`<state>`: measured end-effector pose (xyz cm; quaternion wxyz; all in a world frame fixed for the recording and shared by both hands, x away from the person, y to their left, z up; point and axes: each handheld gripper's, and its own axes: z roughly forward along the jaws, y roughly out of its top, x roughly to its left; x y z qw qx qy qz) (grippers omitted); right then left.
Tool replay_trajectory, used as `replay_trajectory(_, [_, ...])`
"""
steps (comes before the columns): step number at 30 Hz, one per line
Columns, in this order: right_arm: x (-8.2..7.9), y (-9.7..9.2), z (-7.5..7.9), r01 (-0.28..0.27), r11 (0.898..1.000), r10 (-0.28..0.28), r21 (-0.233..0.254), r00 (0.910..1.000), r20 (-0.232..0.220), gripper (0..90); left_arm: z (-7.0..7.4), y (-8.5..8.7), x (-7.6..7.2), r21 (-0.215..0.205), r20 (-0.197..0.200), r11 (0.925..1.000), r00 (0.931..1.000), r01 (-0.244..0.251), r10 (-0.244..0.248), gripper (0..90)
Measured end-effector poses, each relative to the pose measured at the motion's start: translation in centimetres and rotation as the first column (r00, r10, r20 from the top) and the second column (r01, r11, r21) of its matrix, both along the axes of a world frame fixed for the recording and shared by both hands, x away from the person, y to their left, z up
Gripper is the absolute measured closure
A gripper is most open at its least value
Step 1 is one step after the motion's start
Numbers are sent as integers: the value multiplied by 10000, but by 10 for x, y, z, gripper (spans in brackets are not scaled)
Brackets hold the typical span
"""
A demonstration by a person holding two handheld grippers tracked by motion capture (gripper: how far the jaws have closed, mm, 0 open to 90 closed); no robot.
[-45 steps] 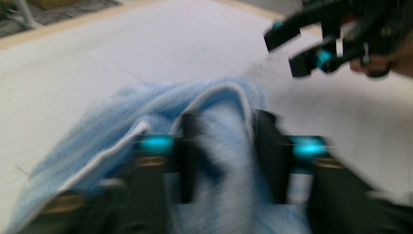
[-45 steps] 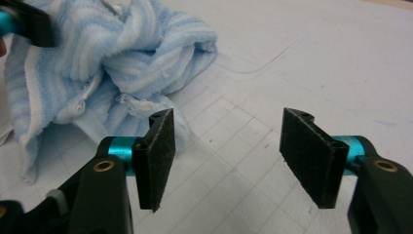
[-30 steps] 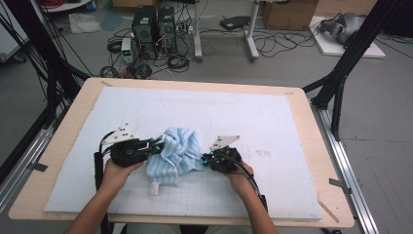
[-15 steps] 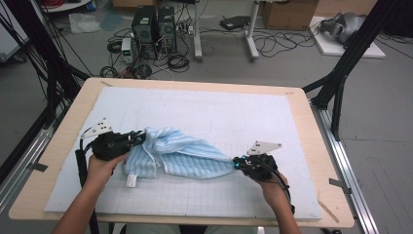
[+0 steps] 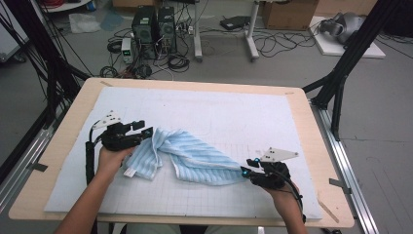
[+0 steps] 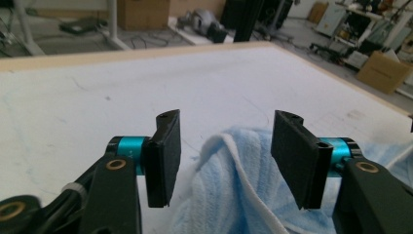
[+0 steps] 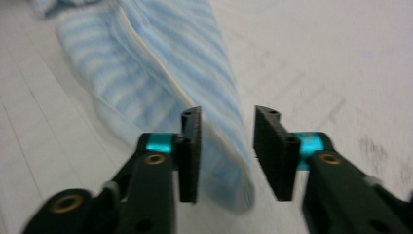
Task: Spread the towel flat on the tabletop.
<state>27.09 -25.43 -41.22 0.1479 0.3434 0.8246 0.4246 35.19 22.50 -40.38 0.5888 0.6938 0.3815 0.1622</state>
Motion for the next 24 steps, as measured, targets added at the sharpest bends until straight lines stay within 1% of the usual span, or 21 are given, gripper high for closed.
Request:
replay_trajectory(1, [2,8,7,-143,9994,133,323,9994,309,497,2,5,-2,-10,174,9999,9998,-100,100,412])
replay_trajectory(3, [2,13,10,-191,9990,175,401,9991,384,488,5,11,-6,-42,404,9999,9991,-129,131,411])
replay_trajectory(4, [5,19,13,-375,9983,350,456,9979,550,488,6,15,-8,1,549,9999,9984,-168,168,409])
replay_trajectory(5, [7,27,16,-525,9973,496,504,9971,572,489,6,18,-10,-72,662,9998,9977,-169,174,405])
replay_trajectory(6, [10,36,18,-746,9960,710,486,9950,709,493,6,21,-11,-218,759,9996,9969,-172,189,405])
replay_trajectory(7, [16,57,20,-1154,9923,1117,452,9908,769,502,5,23,-13,-235,871,9996,9961,-140,160,404])
replay_trajectory(8, [16,57,20,-1154,9923,1117,452,9908,769,502,4,24,-14,-256,956,9996,9953,-118,142,404])
replay_trajectory(9, [25,81,19,-1668,9852,1632,391,9832,823,525,2,26,-14,-238,1007,9997,9949,-74,97,395])
replay_trajectory(10, [25,81,19,-1668,9852,1632,391,9832,823,525,2,28,-14,-189,1043,9998,9945,-57,77,395])
replay_trajectory(11, [27,90,18,-1800,9832,1773,293,9812,765,541,1,30,-14,-262,1045,9996,9945,-89,116,384])
replay_trajectory(12, [30,100,16,-2011,9795,1995,139,9770,758,562,0,31,-14,-290,1055,9995,9943,-112,142,375])
replay_trajectory(13, [32,111,14,-2231,9748,2222,75,9729,632,577,0,33,-14,-231,1038,9996,9944,-175,198,359])
replay_trajectory(14, [35,123,10,-2490,9684,2495,-153,9664,623,612,0,34,-14,-247,1051,9994,9941,-247,272,320])
replay_trajectory(15, [38,131,7,-2705,9622,2719,-319,9607,554,626,0,34,-14,-296,1025,9991,9942,-300,329,293])
replay_trajectory(16, [39,138,4,-2819,9586,2837,-403,9577,486,630,0,34,-13,-318,992,9989,9943,-355,385,270])
replay_trajectory(17, [43,152,-3,-3097,9481,3123,-722,9495,282,649,0,34,-13,-346,976,9984,9941,-437,469,199])
replay_trajectory(18, [43,152,-3,-3097,9481,3123,-722,9495,282,649,-1,34,-12,-341,932,9979,9940,-549,578,199])
replay_trajectory(20, [46,163,-10,-3218,9408,3248,-1066,9457,110,656,-1,34,-11,-211,929,9985,9943,-508,526,183])
replay_trajectory(22, [51,171,-16,-3209,9365,3245,-1412,9459,26,654,-2,33,-11,-103,861,9985,9948,-537,544,184])
replay_trajectory(23, [56,175,-21,-2953,9378,3001,-1827,9539,-13,661,-3,33,-10,-40,828,9986,9951,-531,532,184])
replay_trajectory(24, [58,176,-22,-2848,9386,2897,-1949,9571,-35,672,-3,33,-10,-34,764,9987,9957,-515,516,184])
